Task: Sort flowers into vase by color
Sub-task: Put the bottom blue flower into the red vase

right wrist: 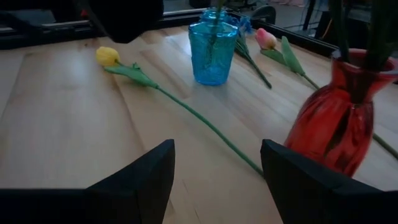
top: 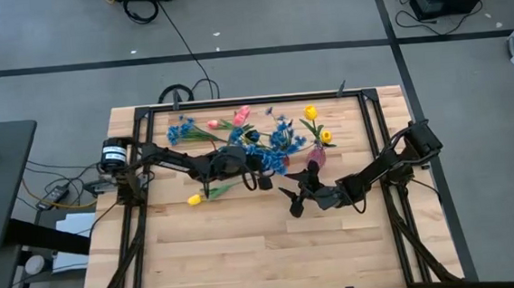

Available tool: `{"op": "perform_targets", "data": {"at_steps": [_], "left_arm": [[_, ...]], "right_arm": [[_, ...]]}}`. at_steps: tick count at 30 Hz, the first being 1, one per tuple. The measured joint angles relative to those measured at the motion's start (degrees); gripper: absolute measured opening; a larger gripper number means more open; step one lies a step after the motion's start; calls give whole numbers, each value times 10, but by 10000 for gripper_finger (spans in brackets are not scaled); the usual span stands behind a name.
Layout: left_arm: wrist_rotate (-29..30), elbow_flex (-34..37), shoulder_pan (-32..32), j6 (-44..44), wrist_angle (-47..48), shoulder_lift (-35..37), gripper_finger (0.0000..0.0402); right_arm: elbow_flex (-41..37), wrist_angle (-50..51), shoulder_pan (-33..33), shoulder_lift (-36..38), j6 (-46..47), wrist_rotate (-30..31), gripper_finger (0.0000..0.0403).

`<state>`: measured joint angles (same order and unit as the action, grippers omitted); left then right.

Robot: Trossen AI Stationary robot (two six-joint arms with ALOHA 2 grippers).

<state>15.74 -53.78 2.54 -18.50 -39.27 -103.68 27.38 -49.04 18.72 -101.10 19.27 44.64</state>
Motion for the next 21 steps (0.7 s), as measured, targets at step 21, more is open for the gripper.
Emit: {"op": "perform_targets", "data": {"at_steps": [21], "left_arm": [[-135,0,-15,154,56,1,35]], "right_arm": [[0,80,50,14,67,-11,246]]}}
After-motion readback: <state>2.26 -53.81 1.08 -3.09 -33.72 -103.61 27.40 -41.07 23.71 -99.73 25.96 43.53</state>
